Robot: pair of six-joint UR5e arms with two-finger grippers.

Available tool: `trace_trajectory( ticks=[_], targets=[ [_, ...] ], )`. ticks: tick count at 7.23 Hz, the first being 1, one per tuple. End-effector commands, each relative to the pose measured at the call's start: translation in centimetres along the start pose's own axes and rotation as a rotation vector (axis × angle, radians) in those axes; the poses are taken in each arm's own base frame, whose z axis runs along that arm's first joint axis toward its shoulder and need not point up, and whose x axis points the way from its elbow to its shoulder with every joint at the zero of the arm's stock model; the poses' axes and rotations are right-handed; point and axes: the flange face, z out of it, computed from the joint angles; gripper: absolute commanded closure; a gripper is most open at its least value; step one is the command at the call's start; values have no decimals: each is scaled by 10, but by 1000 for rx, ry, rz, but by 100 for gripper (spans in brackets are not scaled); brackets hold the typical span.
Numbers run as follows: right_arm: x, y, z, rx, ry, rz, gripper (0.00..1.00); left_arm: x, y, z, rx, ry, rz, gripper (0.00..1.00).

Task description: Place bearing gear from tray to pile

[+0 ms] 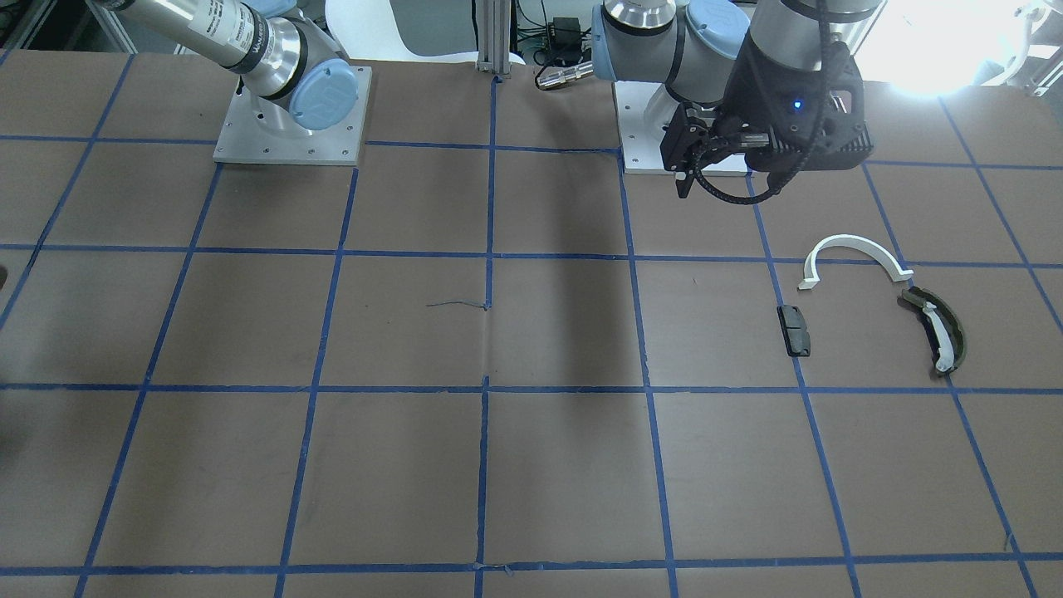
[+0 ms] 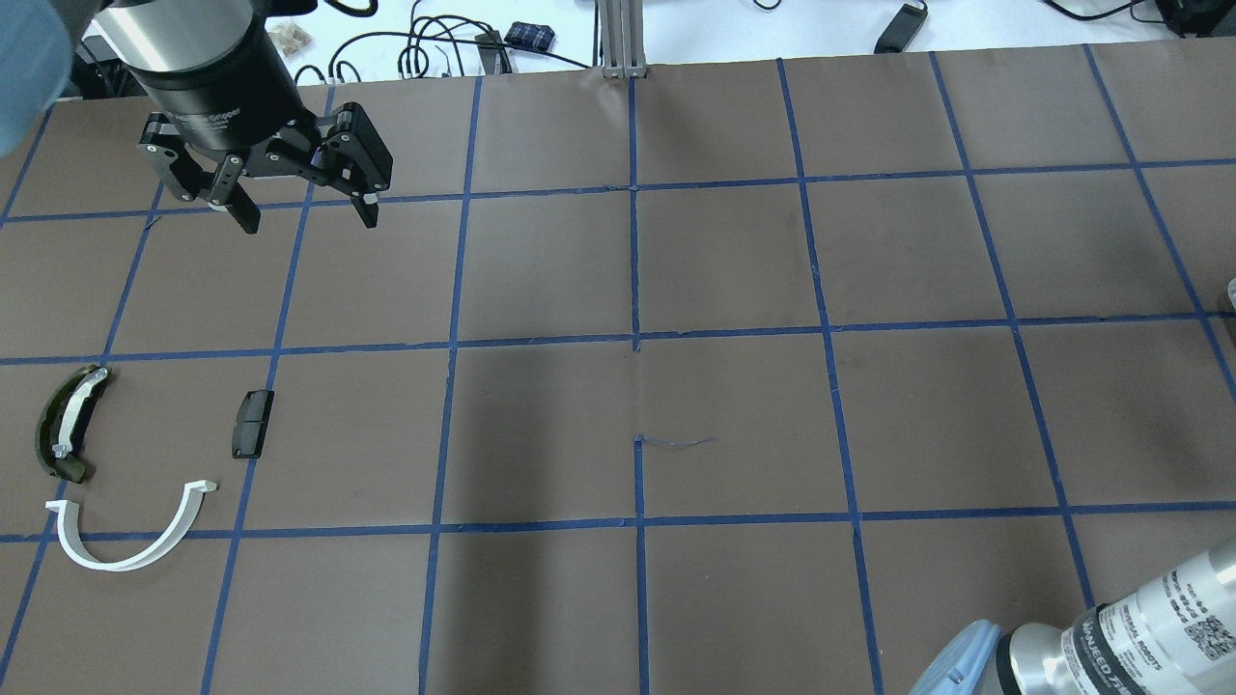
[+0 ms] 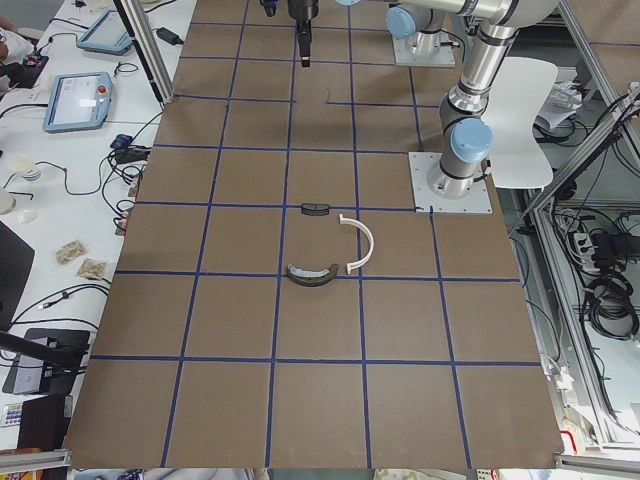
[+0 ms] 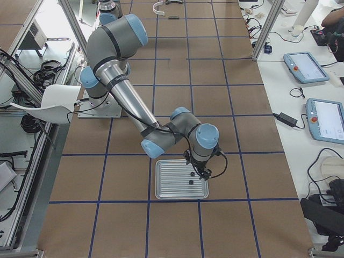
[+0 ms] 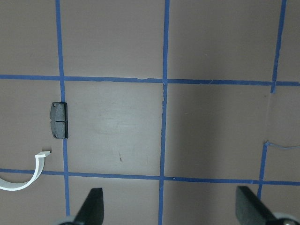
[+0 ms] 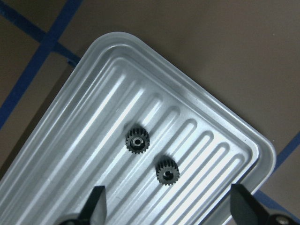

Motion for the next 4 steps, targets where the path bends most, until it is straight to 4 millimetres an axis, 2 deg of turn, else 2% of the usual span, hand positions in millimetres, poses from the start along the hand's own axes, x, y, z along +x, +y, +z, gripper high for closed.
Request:
trace_trajectory(
  ticks=[1,2,4],
  targets=[
    [6,12,25,21,10,-83,8,0,0,0,0,2,-1,0],
    [7,13,36,29,-3,-79,10,0,0,1,-2,1,-1,0],
    [8,11,41,60,-6,-67,12,1,2,0,0,1,1,0]
  ],
)
